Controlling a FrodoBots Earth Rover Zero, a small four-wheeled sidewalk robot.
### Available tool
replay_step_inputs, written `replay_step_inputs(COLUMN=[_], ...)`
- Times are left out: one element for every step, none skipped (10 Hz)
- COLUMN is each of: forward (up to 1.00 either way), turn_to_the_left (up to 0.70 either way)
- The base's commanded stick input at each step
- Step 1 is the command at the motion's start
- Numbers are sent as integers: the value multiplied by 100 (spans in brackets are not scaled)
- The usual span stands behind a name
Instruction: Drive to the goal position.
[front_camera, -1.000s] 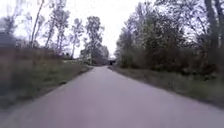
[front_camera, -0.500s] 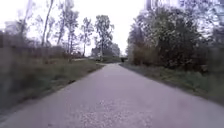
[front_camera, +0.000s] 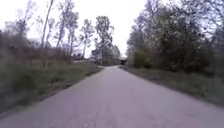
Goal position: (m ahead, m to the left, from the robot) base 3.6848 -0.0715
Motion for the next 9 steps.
replay_step_inputs(forward=[0, 0, 24, 83, 100, 100, 100, 100, 100], turn_to_the_left=[0, 0, 0, 0, 0, 0, 0, 0, 0])
